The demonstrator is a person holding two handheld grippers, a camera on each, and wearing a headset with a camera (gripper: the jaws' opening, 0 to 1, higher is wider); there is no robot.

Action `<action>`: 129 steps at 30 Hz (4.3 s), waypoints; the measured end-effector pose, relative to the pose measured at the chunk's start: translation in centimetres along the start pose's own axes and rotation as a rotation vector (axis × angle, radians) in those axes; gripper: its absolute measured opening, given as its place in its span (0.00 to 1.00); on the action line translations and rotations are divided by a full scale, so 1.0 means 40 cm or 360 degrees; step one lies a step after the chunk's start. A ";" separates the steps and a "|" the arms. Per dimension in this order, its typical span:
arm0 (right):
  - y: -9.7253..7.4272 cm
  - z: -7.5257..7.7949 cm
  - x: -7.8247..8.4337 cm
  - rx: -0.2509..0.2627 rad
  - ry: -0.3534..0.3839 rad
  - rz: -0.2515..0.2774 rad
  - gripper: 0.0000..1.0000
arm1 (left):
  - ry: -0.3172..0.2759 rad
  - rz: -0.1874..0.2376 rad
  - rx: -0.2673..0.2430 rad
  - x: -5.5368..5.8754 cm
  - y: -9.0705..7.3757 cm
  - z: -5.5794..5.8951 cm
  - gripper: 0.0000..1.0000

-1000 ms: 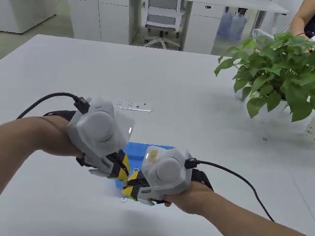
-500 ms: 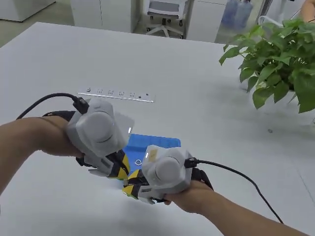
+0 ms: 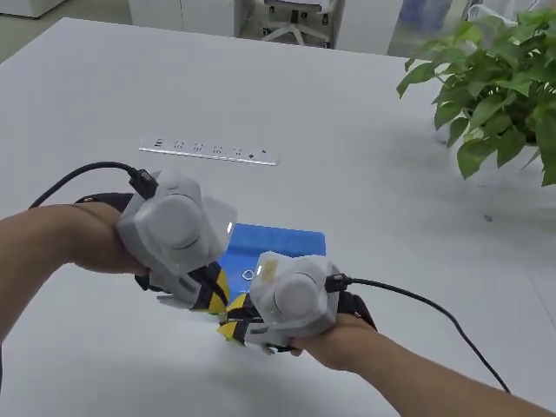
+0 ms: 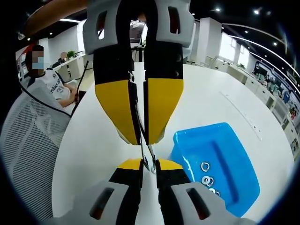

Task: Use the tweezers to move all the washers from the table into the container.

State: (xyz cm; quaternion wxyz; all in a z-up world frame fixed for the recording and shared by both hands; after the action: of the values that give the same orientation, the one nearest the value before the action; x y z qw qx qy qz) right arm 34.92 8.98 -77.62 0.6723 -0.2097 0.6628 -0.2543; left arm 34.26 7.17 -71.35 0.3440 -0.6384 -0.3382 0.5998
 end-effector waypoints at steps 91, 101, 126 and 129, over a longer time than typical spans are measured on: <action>-0.134 0.018 -0.142 0.0040 -0.0121 0.0046 0.09 | 0.0041 0.0014 -0.0129 -0.118 -0.151 -0.019 0.06; -0.151 0.058 -0.150 0.0066 -0.0140 0.0039 0.09 | 0.0078 0.0022 -0.0161 -0.130 -0.161 -0.055 0.06; -0.116 0.151 -0.088 0.0069 -0.0063 0.0013 0.09 | 0.0094 0.0040 -0.0150 -0.090 -0.099 -0.152 0.06; -0.109 0.159 -0.080 0.0068 -0.0053 0.0007 0.09 | 0.0095 0.0037 -0.0142 -0.083 -0.089 -0.163 0.06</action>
State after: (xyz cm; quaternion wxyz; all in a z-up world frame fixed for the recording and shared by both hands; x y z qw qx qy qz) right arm 41.02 7.22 -72.18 0.6883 -0.1979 0.6463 -0.2634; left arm 40.54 6.06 -66.28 0.3182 -0.6746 -0.3468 0.5686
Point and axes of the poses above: the centre of the closed fingertips' face, and the gripper's own axes: y roughly forward along the fingers, z roughly to its right, x roughly out of its underside, the point moved 1 cm from there along -y, roughly backward along the fingers, and after that the axes turned 3 degrees about z, right-handed, at the moved point
